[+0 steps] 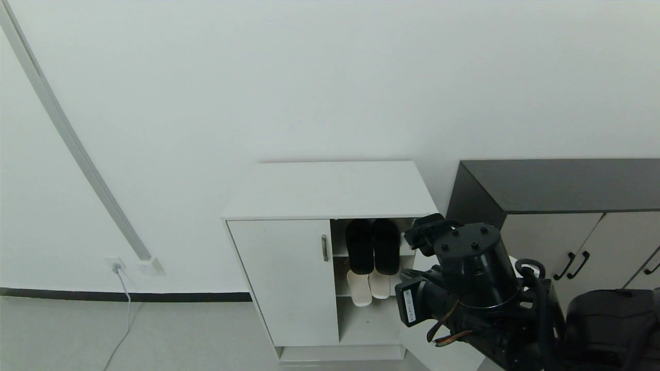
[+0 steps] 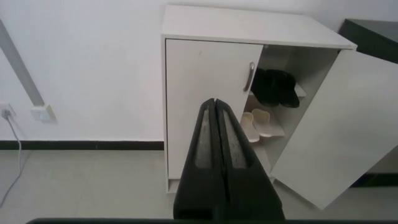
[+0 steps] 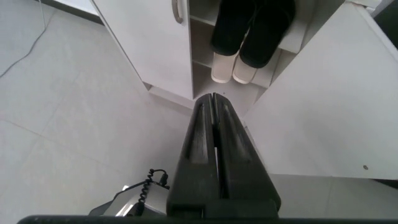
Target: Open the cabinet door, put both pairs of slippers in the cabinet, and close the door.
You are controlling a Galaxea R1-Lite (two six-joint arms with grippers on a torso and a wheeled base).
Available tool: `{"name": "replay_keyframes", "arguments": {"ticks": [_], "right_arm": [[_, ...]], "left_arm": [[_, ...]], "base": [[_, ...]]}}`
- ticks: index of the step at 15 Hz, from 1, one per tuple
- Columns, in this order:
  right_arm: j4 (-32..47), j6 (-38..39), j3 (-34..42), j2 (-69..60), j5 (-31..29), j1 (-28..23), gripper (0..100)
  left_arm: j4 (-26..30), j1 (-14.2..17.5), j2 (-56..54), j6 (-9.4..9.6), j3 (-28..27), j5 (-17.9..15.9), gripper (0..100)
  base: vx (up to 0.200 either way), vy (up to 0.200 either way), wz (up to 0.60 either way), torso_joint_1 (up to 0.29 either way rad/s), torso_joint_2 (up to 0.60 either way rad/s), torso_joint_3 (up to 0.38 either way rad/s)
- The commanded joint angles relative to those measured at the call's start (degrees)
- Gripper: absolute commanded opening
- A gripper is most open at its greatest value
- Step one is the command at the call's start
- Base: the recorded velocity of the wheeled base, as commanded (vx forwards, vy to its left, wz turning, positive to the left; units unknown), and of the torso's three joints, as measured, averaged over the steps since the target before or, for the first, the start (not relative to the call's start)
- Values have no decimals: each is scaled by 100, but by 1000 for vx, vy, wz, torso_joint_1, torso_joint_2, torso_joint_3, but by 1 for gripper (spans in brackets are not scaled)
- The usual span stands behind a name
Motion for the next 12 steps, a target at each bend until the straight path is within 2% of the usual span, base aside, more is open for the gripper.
{"name": "replay_keyframes", "arguments": {"ticks": [1, 10, 12], "right_arm": [[-3, -8, 0, -4, -1, 4, 0], [-64, -140, 35, -39, -1, -75, 0], [-135, -157, 70, -39, -1, -84, 0]], "left_arm": [[-3, 1, 4, -1, -2, -1, 0], [-3, 1, 4, 8, -2, -1, 0], [-3, 1, 4, 8, -2, -1, 0]], "base": [[0, 0, 0, 188, -349, -178], [0, 0, 0, 168, -344, -179], [0, 0, 0, 0, 0, 0]]}}
